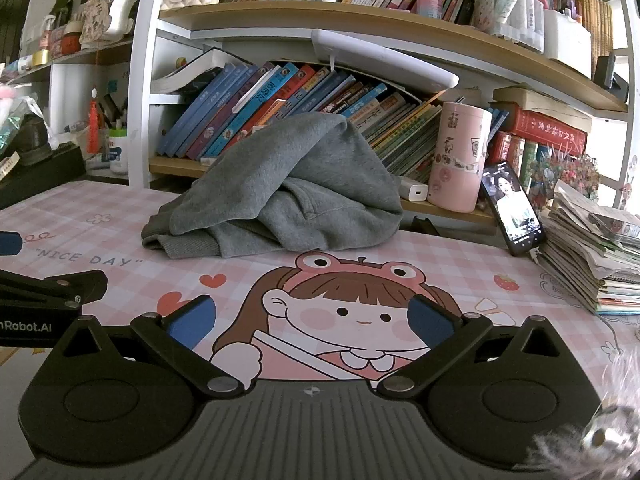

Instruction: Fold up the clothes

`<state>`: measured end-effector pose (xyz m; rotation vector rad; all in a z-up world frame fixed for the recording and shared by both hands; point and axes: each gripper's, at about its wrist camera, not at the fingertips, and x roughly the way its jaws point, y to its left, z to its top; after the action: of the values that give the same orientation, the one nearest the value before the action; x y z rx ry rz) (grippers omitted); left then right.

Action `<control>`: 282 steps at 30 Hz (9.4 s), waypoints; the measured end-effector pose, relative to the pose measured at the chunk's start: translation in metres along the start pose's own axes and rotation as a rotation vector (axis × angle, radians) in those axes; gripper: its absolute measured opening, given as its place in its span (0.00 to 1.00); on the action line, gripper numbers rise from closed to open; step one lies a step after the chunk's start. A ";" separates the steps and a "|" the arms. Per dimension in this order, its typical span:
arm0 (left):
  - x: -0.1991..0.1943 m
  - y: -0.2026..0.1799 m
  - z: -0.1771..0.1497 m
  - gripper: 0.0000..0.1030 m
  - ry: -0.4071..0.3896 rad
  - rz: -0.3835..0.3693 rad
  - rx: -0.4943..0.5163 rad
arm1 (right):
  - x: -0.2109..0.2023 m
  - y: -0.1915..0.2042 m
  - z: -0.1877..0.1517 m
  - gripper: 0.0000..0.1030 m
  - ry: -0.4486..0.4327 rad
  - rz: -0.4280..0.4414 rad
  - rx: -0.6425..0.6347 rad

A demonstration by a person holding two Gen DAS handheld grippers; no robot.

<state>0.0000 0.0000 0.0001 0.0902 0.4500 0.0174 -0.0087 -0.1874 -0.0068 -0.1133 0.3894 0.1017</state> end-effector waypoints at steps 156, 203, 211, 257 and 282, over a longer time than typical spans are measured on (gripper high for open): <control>-0.020 0.008 -0.002 1.00 -0.108 -0.095 0.000 | -0.003 0.006 0.021 1.00 -0.092 -0.031 0.019; -0.021 0.064 -0.001 1.00 -0.151 -0.045 -0.352 | -0.127 0.013 0.230 0.15 -0.752 0.531 0.091; -0.016 0.061 -0.001 1.00 -0.106 -0.121 -0.341 | -0.136 -0.105 0.123 0.15 -0.504 -0.011 0.347; 0.089 0.042 0.077 0.18 0.093 -0.310 -0.487 | 0.026 -0.194 -0.046 0.23 0.031 0.112 0.727; -0.015 0.134 -0.001 0.73 0.112 0.000 -0.326 | 0.017 -0.182 -0.049 0.20 0.067 0.270 0.842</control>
<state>-0.0135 0.1327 0.0175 -0.2320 0.5537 0.0960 0.0109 -0.3722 -0.0420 0.7699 0.4861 0.1920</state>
